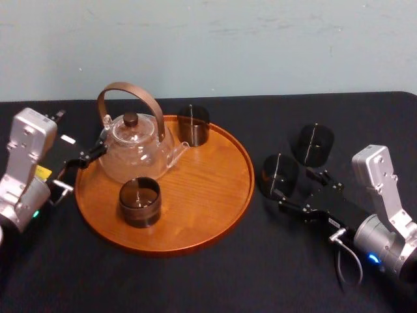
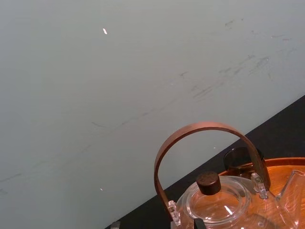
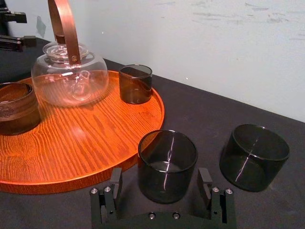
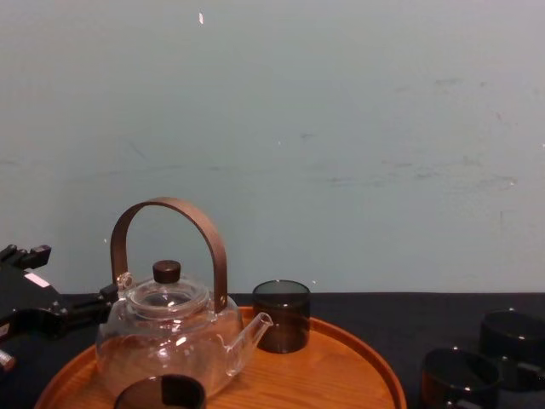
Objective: Pick up the glass from the table and place it on the tray.
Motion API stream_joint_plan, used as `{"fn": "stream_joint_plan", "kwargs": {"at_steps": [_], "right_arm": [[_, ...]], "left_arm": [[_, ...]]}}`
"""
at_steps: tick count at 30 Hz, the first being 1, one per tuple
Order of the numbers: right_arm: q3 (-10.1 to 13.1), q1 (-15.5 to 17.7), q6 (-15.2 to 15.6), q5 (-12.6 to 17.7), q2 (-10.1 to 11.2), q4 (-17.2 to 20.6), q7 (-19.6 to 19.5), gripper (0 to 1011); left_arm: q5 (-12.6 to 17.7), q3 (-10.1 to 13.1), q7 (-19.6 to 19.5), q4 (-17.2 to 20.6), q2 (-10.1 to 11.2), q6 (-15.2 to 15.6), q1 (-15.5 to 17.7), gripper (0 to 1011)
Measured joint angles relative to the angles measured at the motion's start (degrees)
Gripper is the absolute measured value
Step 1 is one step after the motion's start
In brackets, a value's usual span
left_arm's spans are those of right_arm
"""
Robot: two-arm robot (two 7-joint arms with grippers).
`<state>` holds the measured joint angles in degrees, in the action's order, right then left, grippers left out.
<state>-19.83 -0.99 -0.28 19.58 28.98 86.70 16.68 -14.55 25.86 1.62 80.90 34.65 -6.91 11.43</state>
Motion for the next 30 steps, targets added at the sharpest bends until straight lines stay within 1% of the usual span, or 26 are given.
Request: {"fn": "stream_joint_plan", "kwargs": {"at_steps": [7,12,21,30], "right_arm": [[0.95,0.35,-0.02,-0.37,-0.75,-0.51,0.54,1002],[1.68,0.16,0.08,-0.42,-1.47,-1.67,1.31,1002],[2.53,-1.65,1.01,-0.64,-3.13,-4.36,2.94,1002],[2.92,-3.18,1.41,-1.67,-4.60,-6.38,4.09,1002]], "left_arm": [[0.00,0.00,0.00,0.00,0.00,0.00,0.00,1001],[0.00,0.00,0.00,0.00,0.00,0.00,0.00,1001],[0.00,0.00,0.00,0.00,0.00,0.00,0.00,1001],[0.00,0.00,0.00,0.00,0.00,0.00,0.00,1001]]}}
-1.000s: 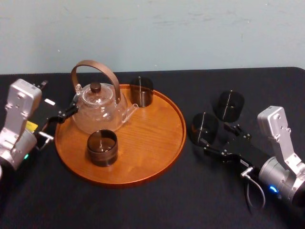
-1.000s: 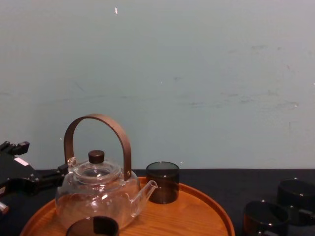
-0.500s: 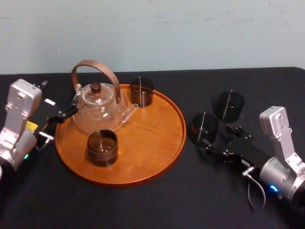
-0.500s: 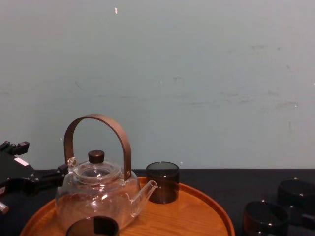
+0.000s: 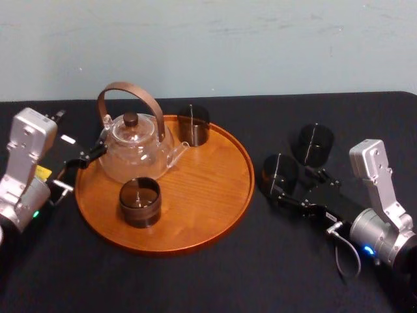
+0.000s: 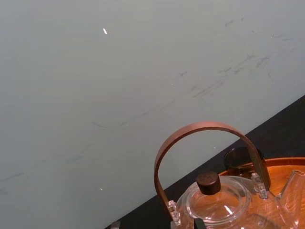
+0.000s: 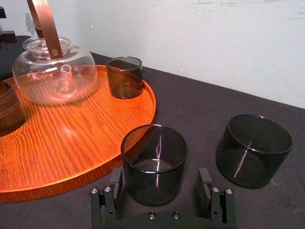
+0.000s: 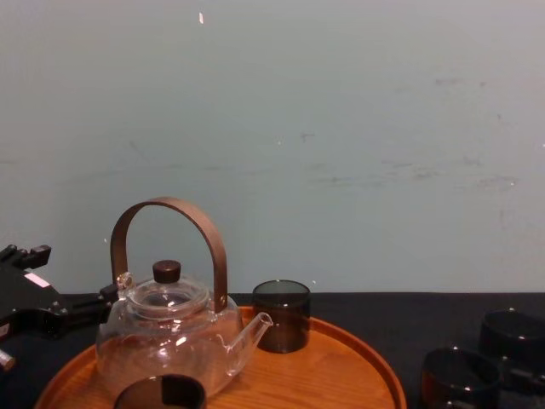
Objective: Pick up the glass from the table and place it on the tray.
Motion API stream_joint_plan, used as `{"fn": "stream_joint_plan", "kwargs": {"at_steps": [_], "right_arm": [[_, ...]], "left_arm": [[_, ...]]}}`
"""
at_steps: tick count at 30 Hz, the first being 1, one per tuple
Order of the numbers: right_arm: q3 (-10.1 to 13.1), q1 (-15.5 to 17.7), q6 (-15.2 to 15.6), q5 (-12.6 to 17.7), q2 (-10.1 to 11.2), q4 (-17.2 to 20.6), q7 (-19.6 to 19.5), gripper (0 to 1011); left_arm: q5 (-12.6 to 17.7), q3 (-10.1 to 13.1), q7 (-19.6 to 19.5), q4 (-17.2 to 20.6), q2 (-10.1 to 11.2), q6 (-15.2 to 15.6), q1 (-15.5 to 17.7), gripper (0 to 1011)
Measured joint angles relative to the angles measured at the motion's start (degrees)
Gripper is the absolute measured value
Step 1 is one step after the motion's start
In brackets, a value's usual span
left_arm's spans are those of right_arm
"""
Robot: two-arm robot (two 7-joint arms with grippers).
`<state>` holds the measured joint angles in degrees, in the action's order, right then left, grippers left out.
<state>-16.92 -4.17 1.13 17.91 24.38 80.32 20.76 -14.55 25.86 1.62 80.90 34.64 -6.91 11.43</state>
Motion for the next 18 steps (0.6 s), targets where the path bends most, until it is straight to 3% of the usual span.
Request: {"fn": "stream_joint_plan", "kwargs": {"at_steps": [18], "right_arm": [[-0.67,-4.46,0.42,-0.98,-2.46,-5.28,2.19,1002]], "left_arm": [[0.00,0.00,0.00,0.00,0.00,0.00,0.00,1001]]}}
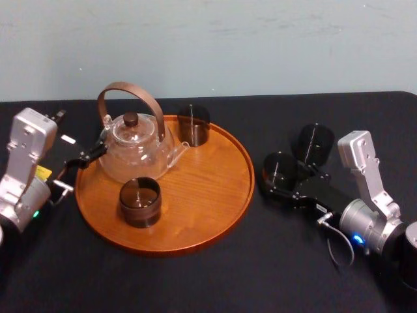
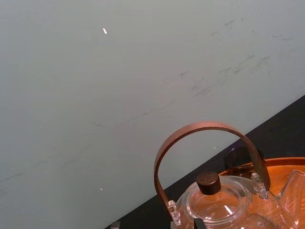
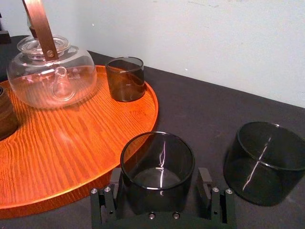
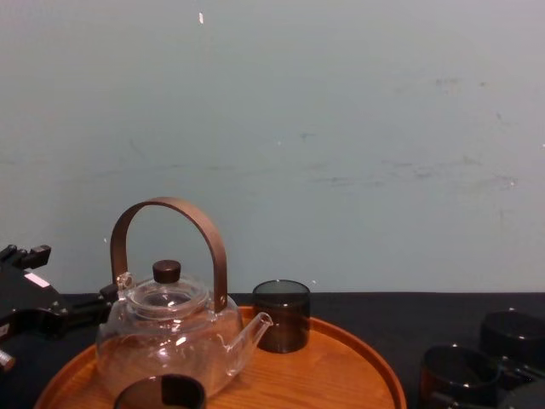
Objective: Pick up the glass from the table and place it on the tray.
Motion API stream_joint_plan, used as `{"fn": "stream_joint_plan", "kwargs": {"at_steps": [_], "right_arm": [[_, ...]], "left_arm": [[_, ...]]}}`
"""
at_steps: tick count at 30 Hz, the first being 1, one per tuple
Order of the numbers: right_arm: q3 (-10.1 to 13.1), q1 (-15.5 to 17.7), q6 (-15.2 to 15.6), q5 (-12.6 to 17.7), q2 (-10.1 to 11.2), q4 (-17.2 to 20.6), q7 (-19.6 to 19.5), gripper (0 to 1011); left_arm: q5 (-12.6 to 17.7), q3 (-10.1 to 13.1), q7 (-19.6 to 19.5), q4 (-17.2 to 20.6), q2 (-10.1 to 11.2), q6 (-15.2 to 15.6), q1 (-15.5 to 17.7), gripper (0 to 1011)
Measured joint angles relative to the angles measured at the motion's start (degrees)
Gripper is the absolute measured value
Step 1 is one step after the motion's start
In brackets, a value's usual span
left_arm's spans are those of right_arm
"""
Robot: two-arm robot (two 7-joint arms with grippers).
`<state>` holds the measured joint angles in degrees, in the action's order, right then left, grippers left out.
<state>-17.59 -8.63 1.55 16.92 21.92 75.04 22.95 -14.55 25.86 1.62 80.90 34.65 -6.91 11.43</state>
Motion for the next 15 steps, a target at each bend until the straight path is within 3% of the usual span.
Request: {"fn": "stream_joint_plan", "kwargs": {"at_steps": [15], "right_arm": [[-0.49,-2.57,1.60,1.99,-0.76,-2.02,2.15,1002]], "left_arm": [[0.00,0.00,0.00,0.00,0.00,0.00,0.00,1001]]}}
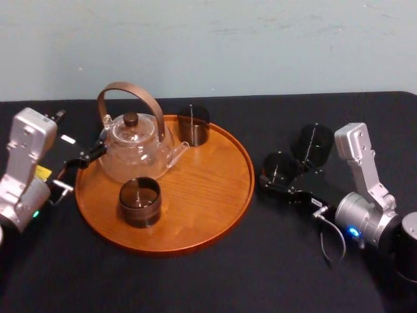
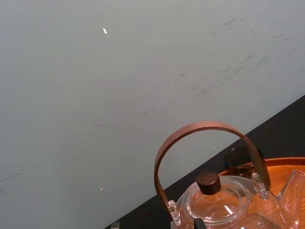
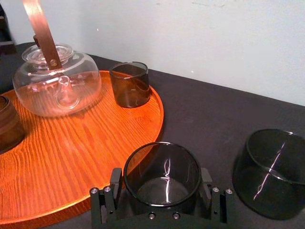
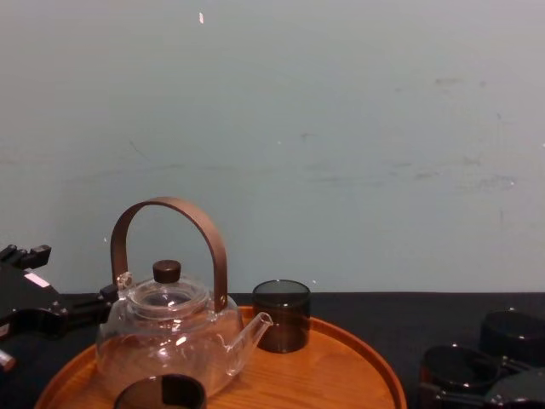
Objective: Pick up the glass from the table and place it on the tray.
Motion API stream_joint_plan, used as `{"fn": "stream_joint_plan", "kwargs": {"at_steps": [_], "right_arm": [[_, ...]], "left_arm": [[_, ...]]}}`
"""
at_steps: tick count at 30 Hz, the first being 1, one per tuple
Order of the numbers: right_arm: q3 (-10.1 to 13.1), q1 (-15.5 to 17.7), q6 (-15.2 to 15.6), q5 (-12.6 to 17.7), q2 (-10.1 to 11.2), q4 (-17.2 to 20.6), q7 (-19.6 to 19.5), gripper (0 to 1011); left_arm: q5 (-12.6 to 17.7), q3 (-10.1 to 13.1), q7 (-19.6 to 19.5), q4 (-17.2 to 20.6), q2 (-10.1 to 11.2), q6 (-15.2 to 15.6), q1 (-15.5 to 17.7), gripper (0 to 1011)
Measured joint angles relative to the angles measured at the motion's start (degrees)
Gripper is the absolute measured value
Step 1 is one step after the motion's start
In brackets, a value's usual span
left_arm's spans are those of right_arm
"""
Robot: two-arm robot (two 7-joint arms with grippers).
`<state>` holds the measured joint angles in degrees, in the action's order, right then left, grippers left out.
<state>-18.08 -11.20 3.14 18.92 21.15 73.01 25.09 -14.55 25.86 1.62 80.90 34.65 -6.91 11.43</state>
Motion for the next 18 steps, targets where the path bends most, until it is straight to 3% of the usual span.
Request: {"fn": "stream_joint_plan", "kwargs": {"at_steps": [18], "right_arm": [[-0.61,-1.20,0.73,1.55,0.18,-1.18,0.61,1002]], "left_arm": [[0.00,0.00,0.00,0.00,0.00,0.00,0.00,1001]]}}
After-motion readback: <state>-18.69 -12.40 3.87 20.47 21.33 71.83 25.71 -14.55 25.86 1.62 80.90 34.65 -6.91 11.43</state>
